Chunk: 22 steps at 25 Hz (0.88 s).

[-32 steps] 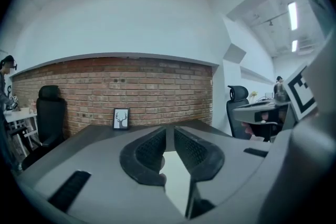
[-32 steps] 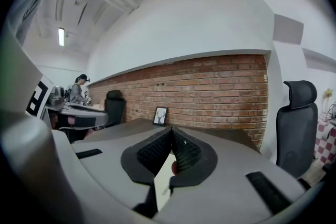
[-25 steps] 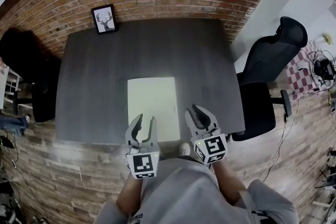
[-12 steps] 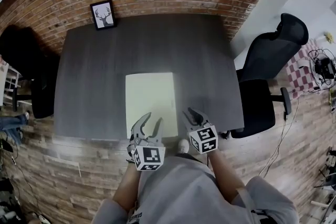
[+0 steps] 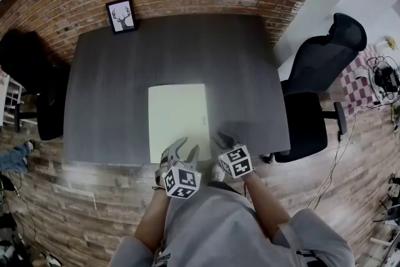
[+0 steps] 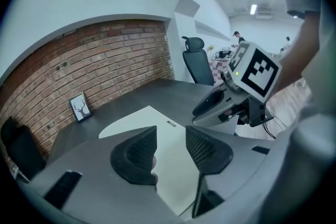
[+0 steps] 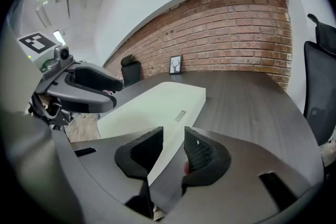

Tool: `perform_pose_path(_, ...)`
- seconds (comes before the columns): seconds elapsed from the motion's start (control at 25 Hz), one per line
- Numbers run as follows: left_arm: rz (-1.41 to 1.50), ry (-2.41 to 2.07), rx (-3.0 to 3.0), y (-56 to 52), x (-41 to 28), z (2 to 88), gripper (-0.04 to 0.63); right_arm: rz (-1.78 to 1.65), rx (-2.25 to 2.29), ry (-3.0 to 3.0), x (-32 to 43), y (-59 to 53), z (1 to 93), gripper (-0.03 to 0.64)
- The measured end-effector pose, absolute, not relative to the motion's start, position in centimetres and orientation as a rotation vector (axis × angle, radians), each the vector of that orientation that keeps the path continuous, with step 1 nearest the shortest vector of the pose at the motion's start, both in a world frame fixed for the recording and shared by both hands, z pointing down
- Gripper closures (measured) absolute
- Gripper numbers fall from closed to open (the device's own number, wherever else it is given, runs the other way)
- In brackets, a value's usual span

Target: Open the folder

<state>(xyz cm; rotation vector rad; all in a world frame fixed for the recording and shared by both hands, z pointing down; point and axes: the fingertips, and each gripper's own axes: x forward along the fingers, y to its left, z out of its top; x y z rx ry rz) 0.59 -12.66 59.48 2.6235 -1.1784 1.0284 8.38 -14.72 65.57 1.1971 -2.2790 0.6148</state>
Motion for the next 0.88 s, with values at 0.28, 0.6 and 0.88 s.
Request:
perform_pose_path(0.28,1.117,-1.123,2.636,-11.7,1.0,60.5,0.425,0.635,1.153,-2.236,8.1,-14.2,68.1,0.522)
perform_pose_path(0.6,1.175,-1.090,2.637,-10.8,0.8,61.3,0.425,0.649,1.101,-2.204,7.6,-13.8,69.1,0.522)
perform_pose_path(0.88,1.331,-0.947,2.706,-9.2,2.3,63.1,0.407,0.648,1.102,-2.202,7.6,-13.9,69.0,0.518)
